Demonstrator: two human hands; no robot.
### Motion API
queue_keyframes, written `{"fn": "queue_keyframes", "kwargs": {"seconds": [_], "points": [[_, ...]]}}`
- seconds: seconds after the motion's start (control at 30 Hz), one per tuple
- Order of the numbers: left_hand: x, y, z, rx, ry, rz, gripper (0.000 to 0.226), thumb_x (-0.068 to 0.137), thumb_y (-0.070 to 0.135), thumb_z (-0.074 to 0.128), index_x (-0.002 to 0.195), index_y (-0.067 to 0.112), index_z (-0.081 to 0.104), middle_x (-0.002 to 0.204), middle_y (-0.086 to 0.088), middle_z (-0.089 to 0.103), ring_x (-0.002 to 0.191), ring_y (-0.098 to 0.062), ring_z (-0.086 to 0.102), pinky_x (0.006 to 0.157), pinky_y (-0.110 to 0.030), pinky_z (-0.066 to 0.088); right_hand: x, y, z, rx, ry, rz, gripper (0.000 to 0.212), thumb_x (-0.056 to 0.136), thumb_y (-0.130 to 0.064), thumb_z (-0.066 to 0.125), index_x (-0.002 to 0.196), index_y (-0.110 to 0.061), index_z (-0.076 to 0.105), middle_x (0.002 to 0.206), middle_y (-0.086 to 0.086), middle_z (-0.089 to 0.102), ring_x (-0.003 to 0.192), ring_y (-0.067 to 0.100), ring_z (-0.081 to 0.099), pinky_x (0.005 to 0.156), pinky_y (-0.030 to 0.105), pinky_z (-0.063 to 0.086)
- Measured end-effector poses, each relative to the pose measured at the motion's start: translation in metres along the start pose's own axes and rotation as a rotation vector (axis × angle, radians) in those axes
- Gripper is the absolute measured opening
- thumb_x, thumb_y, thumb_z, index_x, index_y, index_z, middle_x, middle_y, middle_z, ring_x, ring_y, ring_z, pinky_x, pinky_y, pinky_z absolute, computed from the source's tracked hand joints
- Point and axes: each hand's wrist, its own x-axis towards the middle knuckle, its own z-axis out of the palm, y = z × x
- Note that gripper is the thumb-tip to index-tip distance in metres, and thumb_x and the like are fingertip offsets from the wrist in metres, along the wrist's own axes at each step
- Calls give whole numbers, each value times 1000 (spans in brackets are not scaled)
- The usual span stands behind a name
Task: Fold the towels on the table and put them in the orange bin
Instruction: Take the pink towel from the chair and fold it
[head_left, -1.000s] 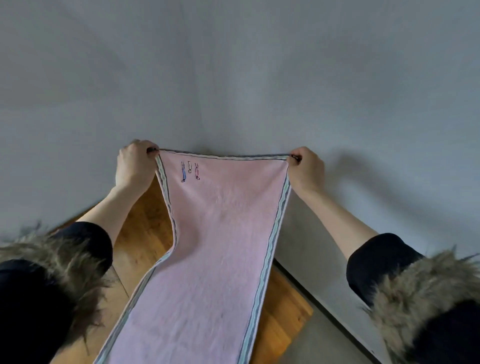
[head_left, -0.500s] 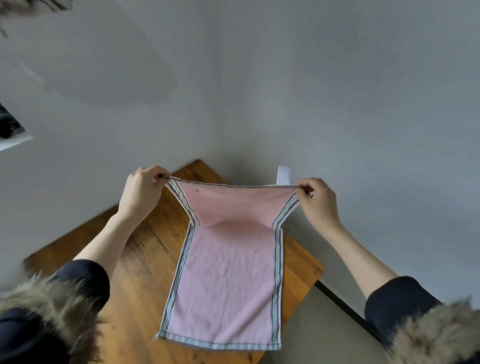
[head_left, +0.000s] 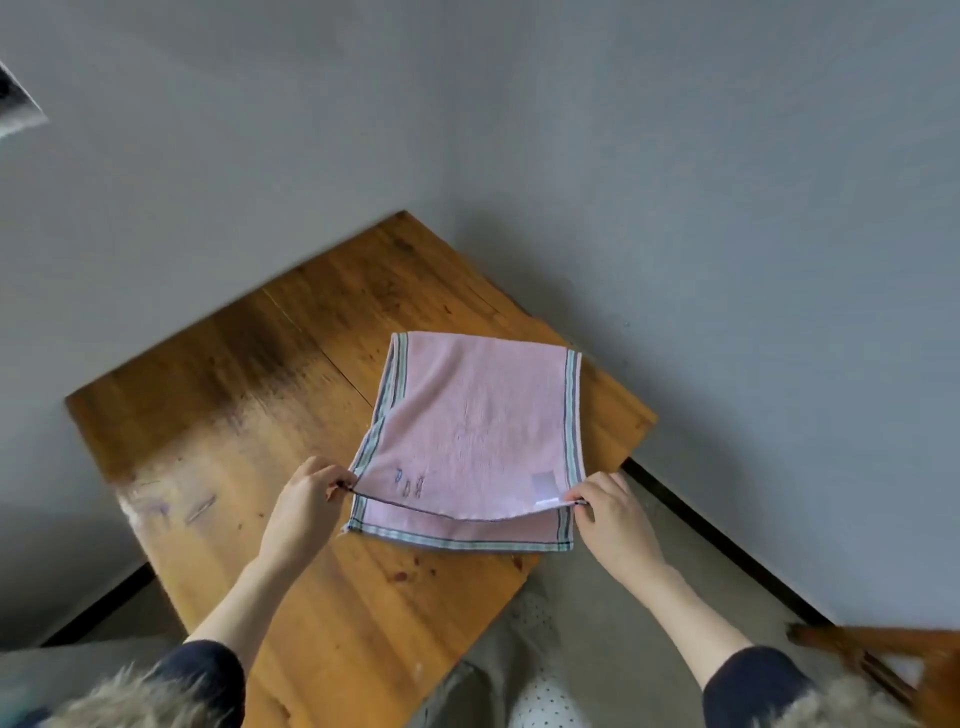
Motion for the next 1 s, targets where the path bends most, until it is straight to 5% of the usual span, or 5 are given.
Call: {"fn": "queue_keyframes", "kwargs": {"seconds": [0.23, 0.43, 0.57, 0.73, 1.0], "points": [[-27, -34, 51, -1, -154, -237, 34, 86, -7, 48, 108, 9, 69, 104, -12, 56, 91, -31, 56, 76, -31, 40, -20, 19, 57, 31, -253, 142, 25, 93, -13, 50, 114, -16, 63, 119, -2, 49, 111, 15, 42, 83, 18, 35], [-30, -33, 72, -270, -74, -523, 27, 92, 12, 51, 117, 6, 55, 108, -10, 61, 94, -25, 57, 76, -33, 44, -21, 21, 83, 614, -125, 675, 34, 90, -22, 60, 117, -12, 43, 105, -1, 47, 90, 18, 55, 63, 20, 42], [-18, -30, 78, -415, -83, -696, 38, 88, 24, 61, 119, 7, 48, 103, -5, 56, 89, -23, 53, 71, -33, 40, -15, 23, 92, 914, -82, 880, 29, 87, -14, 63, 106, -14, 40, 94, -1, 54, 86, 13, 57, 70, 24, 49], [-9, -28, 85, -434, -98, -689, 28, 83, 25, 66, 99, 6, 53, 81, -6, 53, 70, -22, 47, 58, -32, 36, -11, 24, 96, 813, -41, 843, 26, 85, -7, 62, 90, -20, 41, 94, 6, 54, 86, 24, 58, 80, 38, 52], [-6, -15, 59, -558, 11, -605, 30, 82, 16, 66, 102, 14, 44, 83, -5, 60, 69, -24, 53, 57, -32, 37, -1, 16, 68, 653, -24, 587, 22, 87, 1, 51, 94, -20, 53, 88, -3, 55, 70, 8, 48, 59, 15, 40]]}}
